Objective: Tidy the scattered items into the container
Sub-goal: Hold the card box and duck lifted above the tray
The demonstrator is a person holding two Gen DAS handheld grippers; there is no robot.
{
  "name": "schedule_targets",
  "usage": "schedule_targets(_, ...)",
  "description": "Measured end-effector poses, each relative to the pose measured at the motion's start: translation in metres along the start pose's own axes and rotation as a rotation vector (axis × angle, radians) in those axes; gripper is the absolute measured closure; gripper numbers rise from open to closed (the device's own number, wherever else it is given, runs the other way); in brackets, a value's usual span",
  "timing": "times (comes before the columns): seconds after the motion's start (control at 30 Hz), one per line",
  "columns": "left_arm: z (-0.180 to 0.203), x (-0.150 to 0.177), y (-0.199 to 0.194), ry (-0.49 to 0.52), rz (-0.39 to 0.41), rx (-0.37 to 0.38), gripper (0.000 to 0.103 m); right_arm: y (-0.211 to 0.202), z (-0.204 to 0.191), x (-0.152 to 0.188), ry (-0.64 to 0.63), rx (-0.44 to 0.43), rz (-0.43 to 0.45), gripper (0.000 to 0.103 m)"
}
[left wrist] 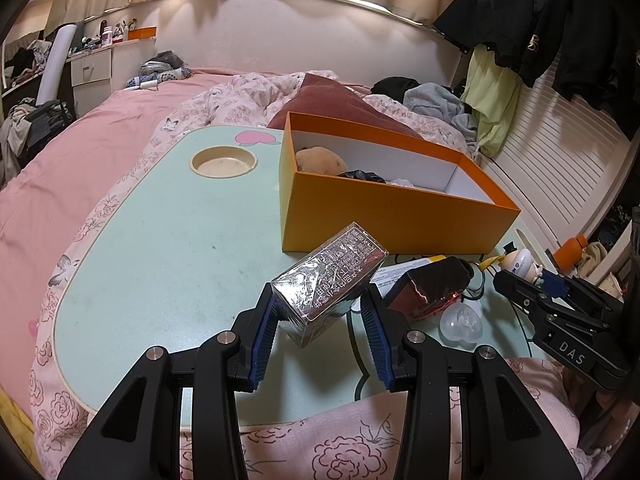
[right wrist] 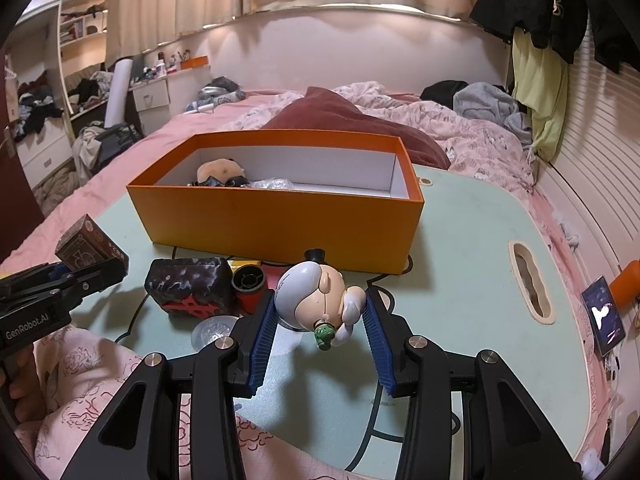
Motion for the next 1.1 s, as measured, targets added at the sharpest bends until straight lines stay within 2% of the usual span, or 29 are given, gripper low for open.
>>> schedule_targets(1.1,0.0,0.0003,0.001,0.002,-0.005,0.0,0.06,0.0019,-0.0006,0.0014,0.001,-0.005,-0.007,0.061)
Point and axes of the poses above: each gripper's, at about its wrist camera, not at the fingertips, and y roughly the way its jaws point, z to its right, x to its underside, the point moved 3 cm from there along y, roughly the way its jaws point, and after that the axes turned 5 degrees about -x, right-handed, at the moved point
